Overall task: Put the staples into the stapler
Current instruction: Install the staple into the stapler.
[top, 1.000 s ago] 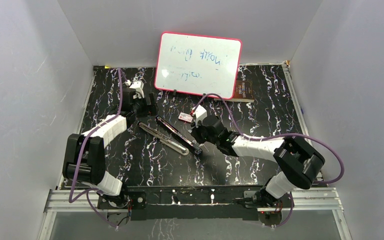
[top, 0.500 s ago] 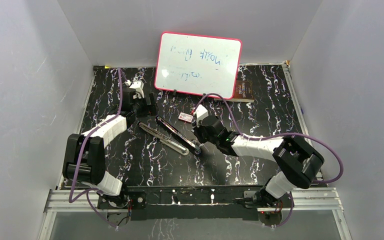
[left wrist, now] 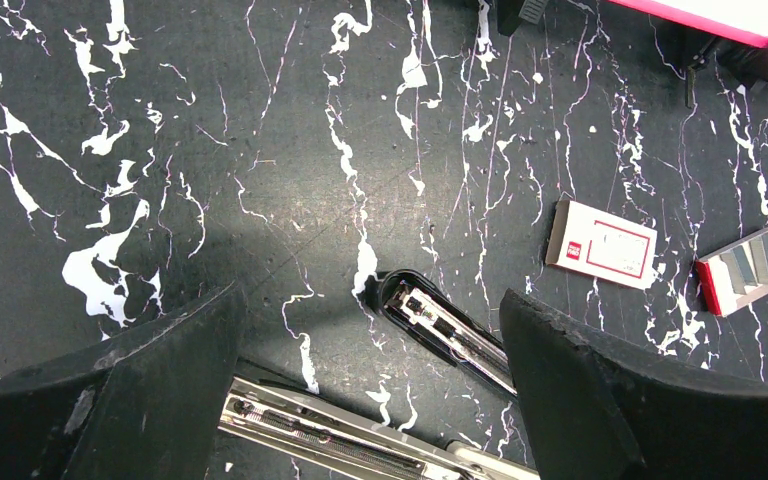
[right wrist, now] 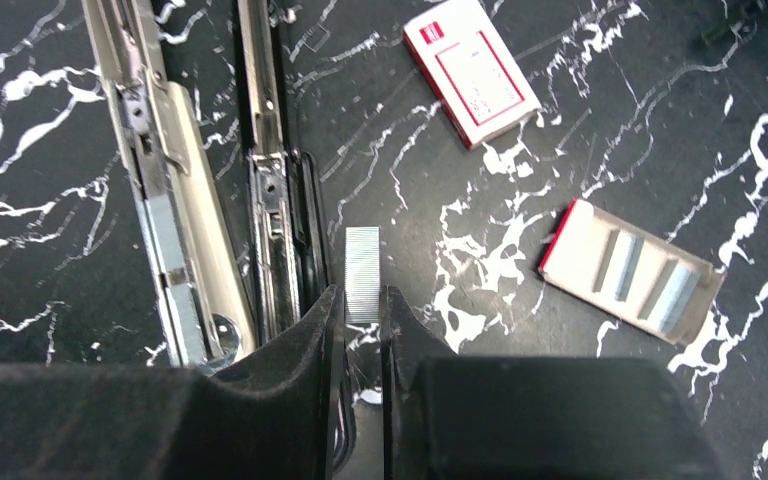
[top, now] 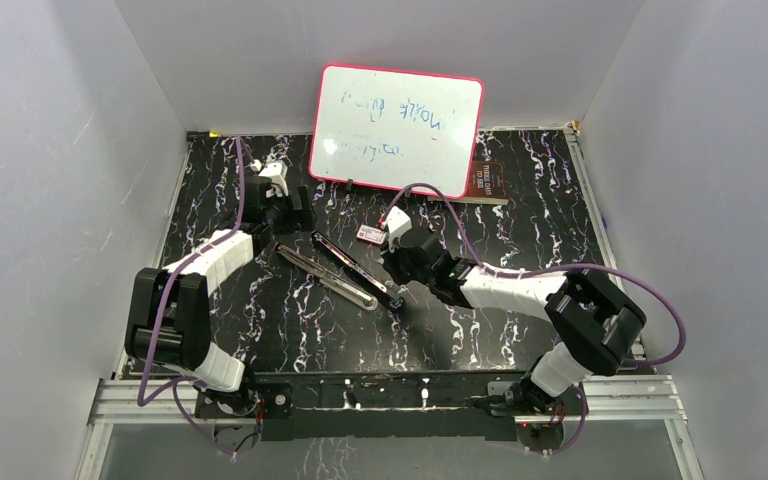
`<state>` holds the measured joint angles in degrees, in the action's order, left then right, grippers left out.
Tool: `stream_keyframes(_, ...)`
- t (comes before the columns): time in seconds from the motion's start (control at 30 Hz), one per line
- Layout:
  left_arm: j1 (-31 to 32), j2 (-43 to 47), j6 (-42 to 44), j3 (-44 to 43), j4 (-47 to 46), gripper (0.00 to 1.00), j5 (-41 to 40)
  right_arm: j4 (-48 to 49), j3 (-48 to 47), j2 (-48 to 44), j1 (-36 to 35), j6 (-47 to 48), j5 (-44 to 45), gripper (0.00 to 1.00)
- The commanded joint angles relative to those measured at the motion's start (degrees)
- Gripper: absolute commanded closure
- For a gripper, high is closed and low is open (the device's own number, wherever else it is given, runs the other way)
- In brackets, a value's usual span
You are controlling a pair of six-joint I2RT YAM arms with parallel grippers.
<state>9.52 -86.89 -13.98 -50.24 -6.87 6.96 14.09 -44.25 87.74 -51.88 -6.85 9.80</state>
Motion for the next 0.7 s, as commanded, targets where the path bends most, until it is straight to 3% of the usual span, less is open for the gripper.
stream_keyframes(0.0, -0.4, 2.0, 0.1, 0.1, -0.7, 0.03, 1.1, 4.6, -3.4, 0.7, -0.1, -0.3, -3.0, 1.00)
stream_keyframes(0.13, -0.5, 1.8, 0.0, 0.1, -0.7, 0.03, 1.2, 5.5, -3.9, 1.3, -0.5, -1.9, -4.0, 1.00)
stream_keyframes(0.43, -0.4, 2.2, -0.5, 0.1, -1.0, 0.03, 1.5, 12.2, -2.1, 2.4, -5.1, -3.0, 3.9, 1.00)
stream_keyframes(0.67, -0.4, 2.4, -0.5, 0.3, -1.0, 0.03, 1.6, 10.6, 0.6, -0.5, -6.3, -2.3, 6.0, 1.00)
